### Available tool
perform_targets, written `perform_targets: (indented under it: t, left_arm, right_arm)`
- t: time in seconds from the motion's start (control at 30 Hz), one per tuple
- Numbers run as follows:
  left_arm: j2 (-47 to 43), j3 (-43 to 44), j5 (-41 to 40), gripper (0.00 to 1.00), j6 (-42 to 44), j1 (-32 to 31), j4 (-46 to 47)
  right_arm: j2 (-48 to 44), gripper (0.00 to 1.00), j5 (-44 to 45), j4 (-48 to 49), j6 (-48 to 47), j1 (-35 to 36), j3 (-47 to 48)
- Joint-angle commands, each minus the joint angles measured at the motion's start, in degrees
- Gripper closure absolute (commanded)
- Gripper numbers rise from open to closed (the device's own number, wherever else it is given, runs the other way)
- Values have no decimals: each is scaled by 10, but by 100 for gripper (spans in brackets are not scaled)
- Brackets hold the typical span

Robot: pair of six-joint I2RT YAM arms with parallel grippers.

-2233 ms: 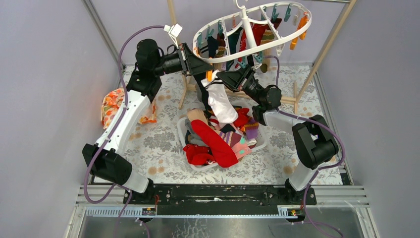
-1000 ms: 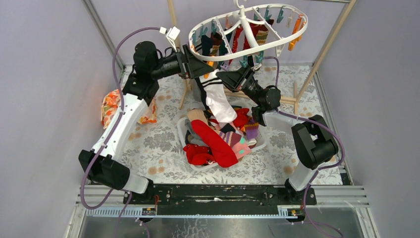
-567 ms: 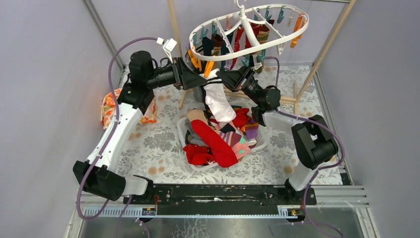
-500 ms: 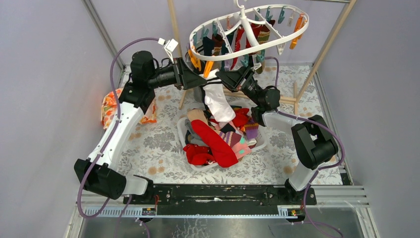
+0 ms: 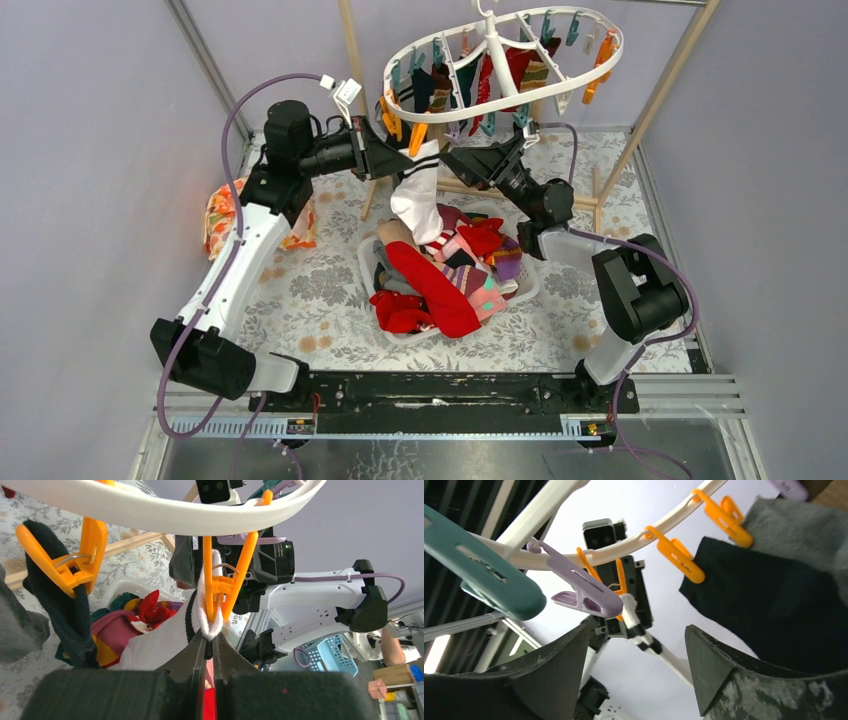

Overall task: Clip the socks to the hanger
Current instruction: Open the clamp at the hanger.

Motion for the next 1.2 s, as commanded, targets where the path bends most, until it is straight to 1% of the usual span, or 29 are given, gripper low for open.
perform_targets:
  t: [0.0, 0.07, 0.13, 0.27, 0.4, 0.5, 0.57, 0.67, 0.83, 0.93, 1.03, 1.1, 1.17]
  left_arm:
    - [-12, 41, -1, 90, 46, 2, -24]
    - [-13, 48, -4, 91, 54, 3, -34]
    - [-15, 53, -8, 91, 63, 3, -43]
    - [-20, 64, -34, 91, 87, 3, -71]
    - [-25, 72, -62, 91, 111, 3, -94]
    - [-25, 76, -70, 91, 122, 3, -104]
    - [-25, 77, -73, 91, 123, 3, -105]
    - [-24, 79, -78, 91, 124, 3, -106]
    - [-25, 83, -94, 92, 133, 5, -114]
    - [-24, 86, -105, 92, 138, 4, -118]
    - [-23, 94, -138, 92, 149, 5, -127]
    - [-23, 97, -168, 92, 156, 4, -131]
    - [-23, 99, -195, 87, 159, 4, -131]
  right_arm:
    - [-51, 22, -24, 9, -92, -15, 1]
    - [-53, 21, -26, 5, -118, -15, 10]
    - [-45, 21, -30, 18, -120, -15, 25]
    - [-3, 23, -37, 76, -68, -15, 69]
    - [4, 24, -45, 77, -69, -13, 93]
    - [-3, 24, -48, 77, -70, -13, 102]
    - [-3, 26, -52, 77, -67, -13, 111]
    - [2, 35, -57, 77, -61, -13, 119]
    - [3, 55, -60, 77, -57, -13, 119]
    - [-1, 64, -59, 77, -60, -13, 113]
    - [-9, 73, -54, 77, -68, -13, 101]
    - [-17, 81, -44, 74, -78, -13, 89]
    - [-24, 89, -30, 62, -91, -12, 80]
